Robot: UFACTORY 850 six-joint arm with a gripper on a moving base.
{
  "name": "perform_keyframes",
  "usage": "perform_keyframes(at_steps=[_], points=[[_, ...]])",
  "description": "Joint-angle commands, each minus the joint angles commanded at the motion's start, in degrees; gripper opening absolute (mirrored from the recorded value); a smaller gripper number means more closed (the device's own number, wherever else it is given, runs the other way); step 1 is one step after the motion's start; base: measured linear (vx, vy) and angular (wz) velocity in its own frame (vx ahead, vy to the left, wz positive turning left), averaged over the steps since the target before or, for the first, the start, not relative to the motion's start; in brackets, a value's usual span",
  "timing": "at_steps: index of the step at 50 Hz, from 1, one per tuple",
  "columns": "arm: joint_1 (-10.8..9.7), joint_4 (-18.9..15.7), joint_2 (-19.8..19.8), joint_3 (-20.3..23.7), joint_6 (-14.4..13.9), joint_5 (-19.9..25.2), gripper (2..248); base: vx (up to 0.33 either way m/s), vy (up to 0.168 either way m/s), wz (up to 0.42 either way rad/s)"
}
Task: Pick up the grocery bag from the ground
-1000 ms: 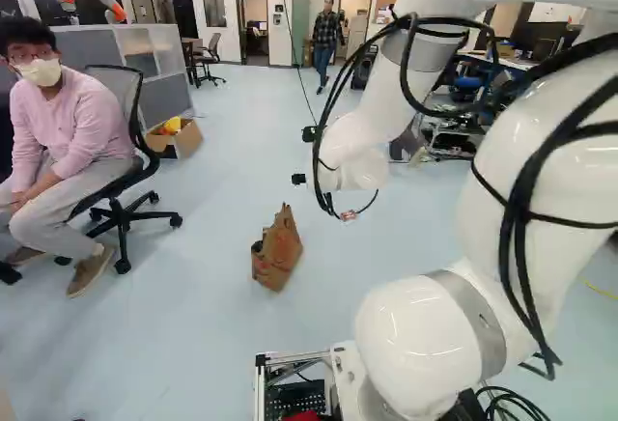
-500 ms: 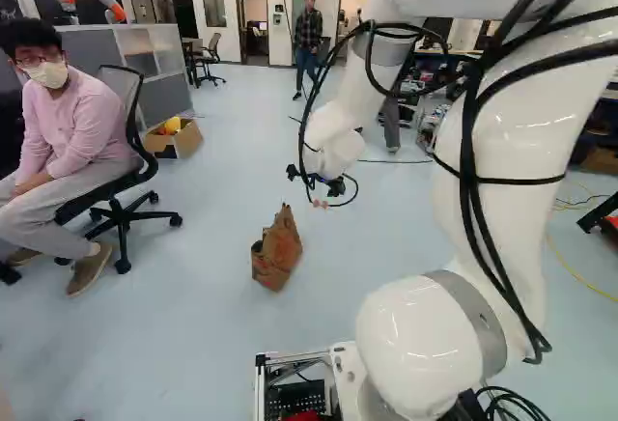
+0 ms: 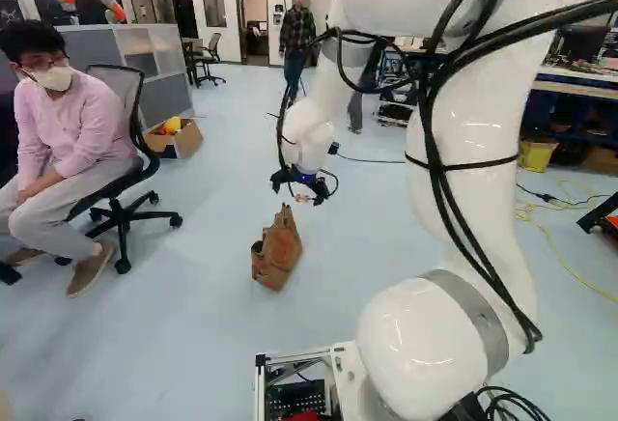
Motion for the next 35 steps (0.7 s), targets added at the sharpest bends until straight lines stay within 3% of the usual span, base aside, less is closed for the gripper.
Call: perform_keyframes(at_steps=[16, 35], points=[[2.2, 0.0, -5.4, -7.7, 0.0, -6.2, 247, 0.000, 0.000, 0.000], [2.6, 0.0, -11.7, -17.1, 0.0, -11.3, 247, 0.000, 0.000, 0.000]])
